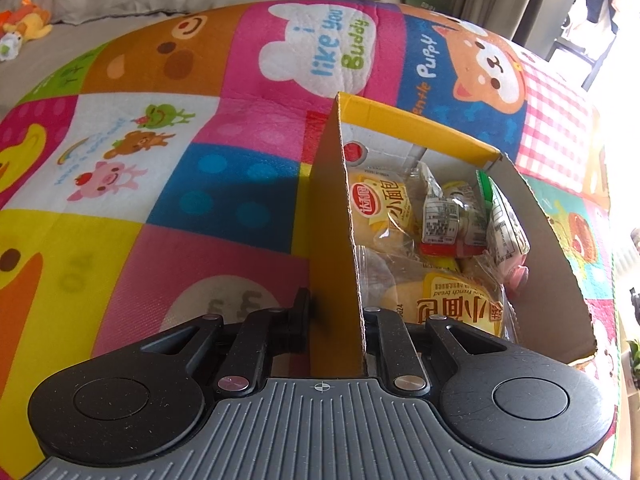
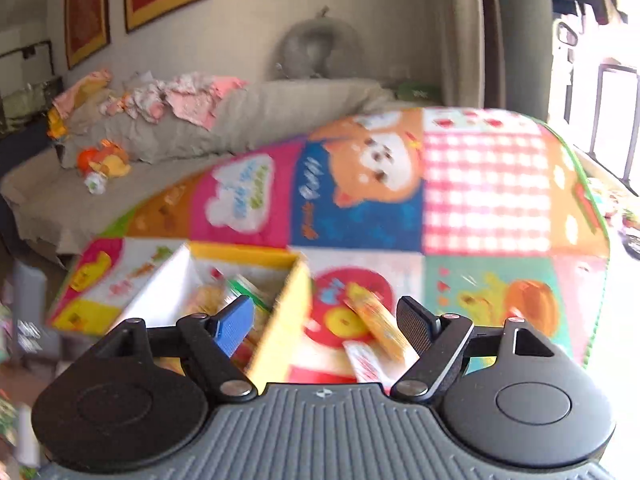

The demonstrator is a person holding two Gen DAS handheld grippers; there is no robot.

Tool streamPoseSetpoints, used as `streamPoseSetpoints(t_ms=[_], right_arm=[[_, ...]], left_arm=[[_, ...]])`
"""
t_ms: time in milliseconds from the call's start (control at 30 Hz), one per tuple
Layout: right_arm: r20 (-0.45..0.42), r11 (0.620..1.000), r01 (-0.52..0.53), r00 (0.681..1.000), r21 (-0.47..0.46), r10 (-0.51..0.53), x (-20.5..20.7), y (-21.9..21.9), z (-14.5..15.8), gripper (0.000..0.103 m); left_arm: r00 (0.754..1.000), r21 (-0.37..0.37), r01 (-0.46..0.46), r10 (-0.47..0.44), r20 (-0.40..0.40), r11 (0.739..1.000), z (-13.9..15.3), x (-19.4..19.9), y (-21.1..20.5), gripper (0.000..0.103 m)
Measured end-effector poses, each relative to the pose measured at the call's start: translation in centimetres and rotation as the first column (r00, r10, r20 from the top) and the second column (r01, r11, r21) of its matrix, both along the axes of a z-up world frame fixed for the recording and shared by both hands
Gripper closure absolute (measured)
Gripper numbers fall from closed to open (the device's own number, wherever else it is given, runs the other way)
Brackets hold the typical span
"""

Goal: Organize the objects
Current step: 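Carry the pink candy bag with the right tool into the box and release, then move the right tool to the red-lidded cup and grasp its tab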

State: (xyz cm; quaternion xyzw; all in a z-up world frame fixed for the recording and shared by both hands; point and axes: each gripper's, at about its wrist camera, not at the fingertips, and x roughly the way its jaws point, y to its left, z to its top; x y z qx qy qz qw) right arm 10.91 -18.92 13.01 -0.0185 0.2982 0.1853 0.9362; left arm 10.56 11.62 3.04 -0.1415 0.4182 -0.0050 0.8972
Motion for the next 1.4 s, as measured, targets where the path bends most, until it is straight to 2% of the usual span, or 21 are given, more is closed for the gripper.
streamPoseSetpoints(t_ms=[167,367,600,900,1033,1167,1400], right_arm=[[-0.097,0.995,0.076,0.992,-0.067,-0.082,0.2,-3.2,-4.4,0.023],[-0.147,0.991,0.119,0.981,-0.056,-0.126,1.3,-4.9,-6.9,0.023],[-0.174,0.993,0.091,0.979,-0.082,-0.104,2.0,-3.9,-8.3,0.021],[-0.116,0.992,0.069,0.99,-0.106,-0.081,4.3,-1.4,-9.3,0.02],[-0.159,0.995,0.034,0.986,-0.091,-0.048,5.3,-0.7,-10.3,0.02],[-0.181,0.995,0.04,0.982,-0.09,-0.056,5.3,-1.2,-11.6,0.02],[-0.163,0.996,0.019,0.986,-0.093,-0.034,4.6,-2.1,-11.7,0.02]], left_arm=[[1.0,0.011,0.0,0.0,-0.003,1.0,0.0,0.0,-0.1,0.087],[1.0,0.012,-0.001,0.001,-0.002,1.0,0.0,0.0,-0.1,0.087],[1.0,0.015,0.002,-0.003,0.004,1.0,0.1,-0.2,-0.1,0.087],[1.0,0.004,0.001,-0.001,0.012,1.0,0.0,-0.2,0.0,0.087],[1.0,0.003,0.003,-0.003,0.013,1.0,0.0,-0.2,0.1,0.087],[1.0,-0.005,0.001,-0.001,0.014,1.0,-0.1,-0.2,0.1,0.087],[1.0,-0.017,-0.005,0.005,0.017,1.0,-0.2,-0.3,0.2,0.086]])
